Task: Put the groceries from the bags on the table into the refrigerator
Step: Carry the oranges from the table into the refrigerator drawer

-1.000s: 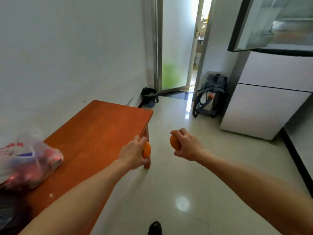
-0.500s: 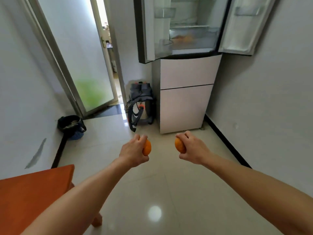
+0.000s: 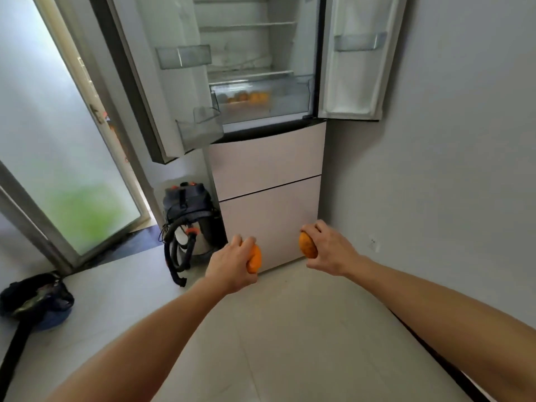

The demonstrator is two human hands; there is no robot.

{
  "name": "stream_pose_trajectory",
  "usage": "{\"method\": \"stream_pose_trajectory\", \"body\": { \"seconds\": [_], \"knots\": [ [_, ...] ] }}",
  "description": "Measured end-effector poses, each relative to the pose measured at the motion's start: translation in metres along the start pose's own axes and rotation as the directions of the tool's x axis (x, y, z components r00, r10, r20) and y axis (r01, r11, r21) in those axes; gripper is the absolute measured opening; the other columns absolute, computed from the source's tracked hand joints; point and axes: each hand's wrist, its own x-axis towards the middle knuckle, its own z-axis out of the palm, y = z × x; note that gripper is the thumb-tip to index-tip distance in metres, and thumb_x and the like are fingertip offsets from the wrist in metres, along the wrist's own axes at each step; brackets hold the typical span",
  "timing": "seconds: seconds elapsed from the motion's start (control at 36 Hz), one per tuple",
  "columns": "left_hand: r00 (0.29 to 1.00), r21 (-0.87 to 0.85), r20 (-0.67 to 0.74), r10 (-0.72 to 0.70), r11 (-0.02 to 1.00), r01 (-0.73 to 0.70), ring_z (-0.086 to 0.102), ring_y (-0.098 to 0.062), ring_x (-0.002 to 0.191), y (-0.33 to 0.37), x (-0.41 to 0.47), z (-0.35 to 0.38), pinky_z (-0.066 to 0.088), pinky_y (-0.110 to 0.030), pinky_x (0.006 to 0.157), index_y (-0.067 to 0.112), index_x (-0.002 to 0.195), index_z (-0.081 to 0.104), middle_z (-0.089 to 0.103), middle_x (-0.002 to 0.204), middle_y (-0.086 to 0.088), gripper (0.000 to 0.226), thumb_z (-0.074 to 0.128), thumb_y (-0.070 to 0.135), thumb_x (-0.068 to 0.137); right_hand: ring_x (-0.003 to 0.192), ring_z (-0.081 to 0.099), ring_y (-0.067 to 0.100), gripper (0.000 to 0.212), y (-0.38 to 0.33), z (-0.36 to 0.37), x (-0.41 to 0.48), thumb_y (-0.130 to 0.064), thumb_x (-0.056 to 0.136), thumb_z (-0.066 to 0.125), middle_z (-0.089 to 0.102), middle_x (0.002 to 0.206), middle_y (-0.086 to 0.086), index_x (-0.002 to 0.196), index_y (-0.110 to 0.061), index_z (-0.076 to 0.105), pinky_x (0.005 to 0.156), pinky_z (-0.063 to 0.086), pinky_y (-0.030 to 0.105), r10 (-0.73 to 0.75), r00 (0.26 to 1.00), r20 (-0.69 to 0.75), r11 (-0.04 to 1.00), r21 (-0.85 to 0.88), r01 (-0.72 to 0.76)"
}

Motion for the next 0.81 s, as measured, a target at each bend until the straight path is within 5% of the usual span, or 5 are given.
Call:
{"method": "stream_pose_trajectory", "body": {
  "seconds": [0.47,0.81],
  "knots": [
    [0.985,-0.017,-0.155,0.071,0.997,-0.075,0.055,-0.023,0.096,-0.063,0.294,-0.033,0.053,-0.039,0.072,0.032,0.136,0.027,0.043,0.124,0.002,0.077,0.070,0.047,0.075,0.105,0.052,0.020,0.081,0.112,-0.041,0.283,-0.041,0.070,0.080,0.042,0.127,-0.002,0.136,-0.036,0.034,0.085,0.049,0.033,-0.016,0.991,-0.135,0.999,0.027,0.019],
    [0.924,-0.071,-0.377,0.061,0.993,-0.094,0.055,-0.025,0.097,-0.101,0.508,-0.128,0.043,-0.035,0.072,0.030,0.136,0.032,0.042,0.120,0.001,0.078,0.075,0.043,0.072,0.098,0.049,0.016,0.077,0.152,-0.119,0.476,-0.036,0.070,0.081,0.043,0.124,-0.003,0.135,-0.032,0.039,0.081,0.040,0.030,-0.001,0.940,-0.341,0.996,0.082,0.031]
  ]
}}
